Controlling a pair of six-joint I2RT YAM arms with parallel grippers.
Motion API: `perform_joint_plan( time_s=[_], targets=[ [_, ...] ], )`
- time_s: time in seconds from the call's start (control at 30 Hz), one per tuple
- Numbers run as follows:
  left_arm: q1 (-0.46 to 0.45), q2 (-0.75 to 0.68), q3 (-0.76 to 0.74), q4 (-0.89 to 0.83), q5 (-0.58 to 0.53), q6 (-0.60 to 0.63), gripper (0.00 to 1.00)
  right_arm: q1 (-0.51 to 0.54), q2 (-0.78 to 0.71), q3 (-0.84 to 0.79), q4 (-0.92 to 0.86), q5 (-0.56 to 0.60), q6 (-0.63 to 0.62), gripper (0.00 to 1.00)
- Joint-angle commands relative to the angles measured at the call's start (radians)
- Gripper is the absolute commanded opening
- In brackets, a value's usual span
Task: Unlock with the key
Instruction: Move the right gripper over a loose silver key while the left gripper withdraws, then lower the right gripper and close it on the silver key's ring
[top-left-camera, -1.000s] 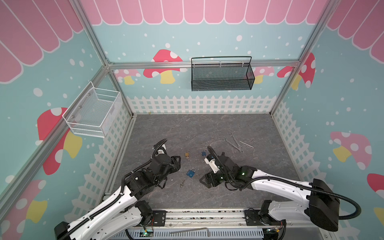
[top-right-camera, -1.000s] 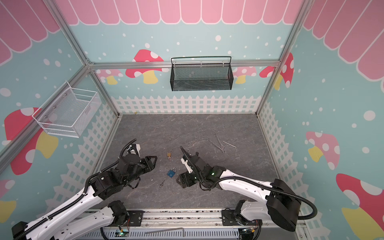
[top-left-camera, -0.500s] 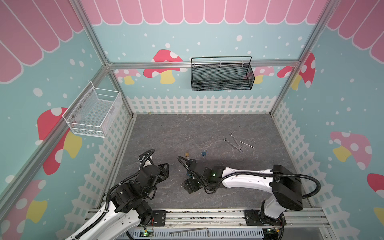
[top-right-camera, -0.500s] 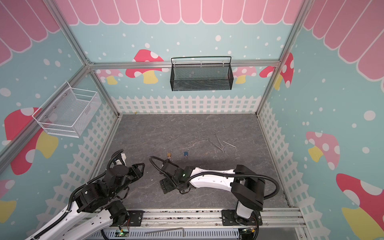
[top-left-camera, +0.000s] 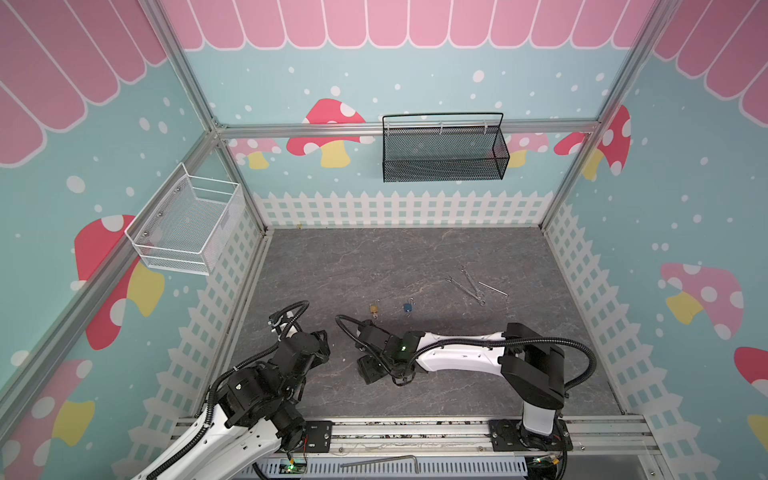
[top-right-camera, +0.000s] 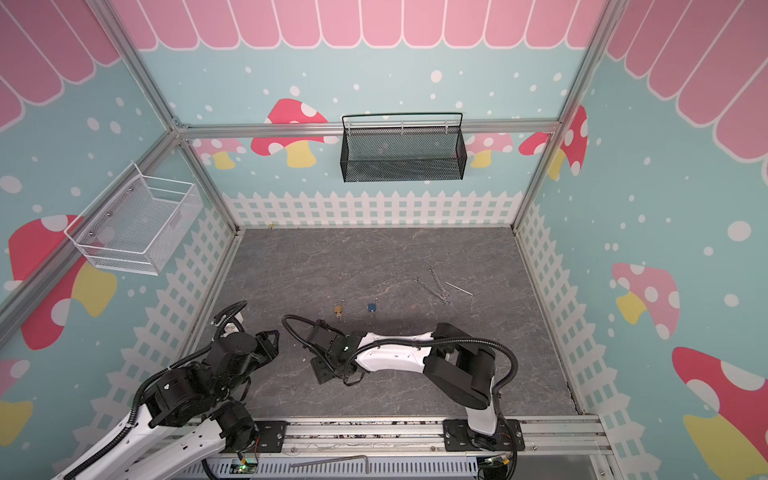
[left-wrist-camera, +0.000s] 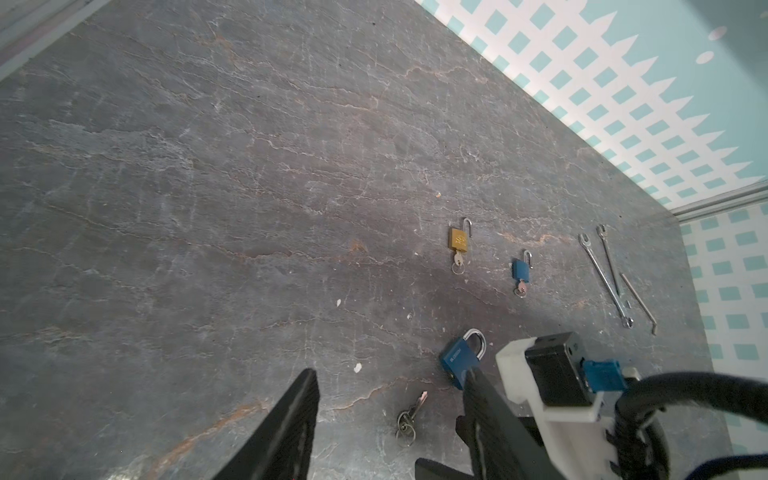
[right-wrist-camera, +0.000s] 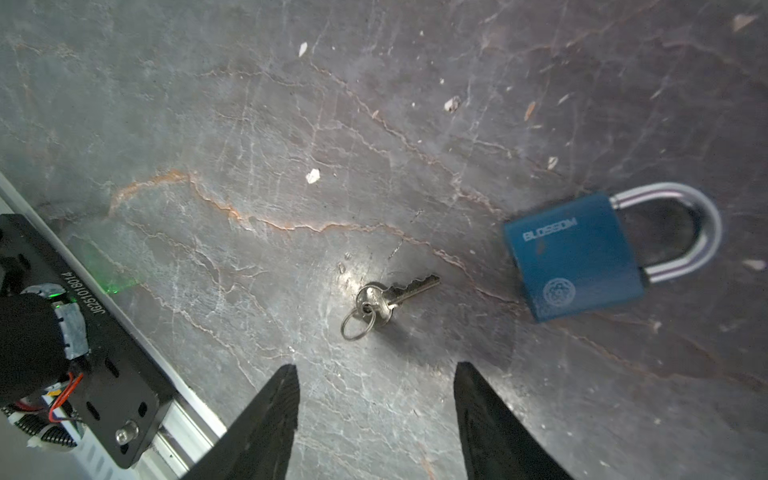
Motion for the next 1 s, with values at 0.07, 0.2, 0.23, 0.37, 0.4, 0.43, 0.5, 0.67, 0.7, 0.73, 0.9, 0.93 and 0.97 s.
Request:
perform_joint_plan(
  time_s=[0.07,0.2,0.23,0.37,0.4,0.43,0.5,0.67,0.7,0.73,0.9,0.93,0.97],
  targets=[
    [0.007,-0.016,0.034,-0.059,-0.055,-0.033,0.56,0.008,0.05,0.034,0.007,-0.005,0.029,0.58],
    [0.006,-0.019,0.042,-0.059,-0.067,-0.033,0.56,0.012,0.082,0.059,-0.004,0.004,0.032,0.55],
    [0.007,-0.019,0.044,-0.058,-0.069,-0.032,0.56,0.012,0.095,0.068,-0.01,0.004,0.032,0.55],
    [0.007,-0.014,0.041,-0.038,-0.049,-0.047,0.56,0.014,0.121,0.088,-0.019,0.03,0.033,0.53],
    [0.007,-0.01,0.039,-0.029,-0.04,-0.043,0.56,0.014,0.127,0.091,-0.024,0.034,0.032,0.53],
    [0.007,-0.005,0.042,-0.026,-0.036,-0.041,0.56,0.014,0.135,0.097,-0.031,0.042,0.03,0.51],
    [0.007,0.009,0.045,-0.022,-0.029,-0.042,0.56,0.015,0.146,0.108,-0.052,0.059,0.026,0.5],
    [0.006,0.046,0.05,0.019,0.006,-0.028,0.56,0.017,0.148,0.113,-0.112,0.131,0.02,0.49],
    [0.007,0.053,0.051,0.025,0.012,-0.028,0.55,0.017,0.142,0.108,-0.123,0.14,0.021,0.49],
    [0.007,0.059,0.051,0.034,0.021,-0.029,0.55,0.016,0.135,0.101,-0.128,0.149,0.021,0.48],
    [0.007,0.08,0.043,0.081,0.062,-0.033,0.55,0.017,0.087,0.052,-0.14,0.148,0.011,0.46],
    [0.007,0.085,0.044,0.086,0.067,-0.033,0.55,0.017,0.074,0.038,-0.14,0.145,0.01,0.46],
    [0.007,0.087,0.044,0.092,0.073,-0.035,0.55,0.017,0.057,0.017,-0.14,0.147,0.007,0.46]
  ],
)
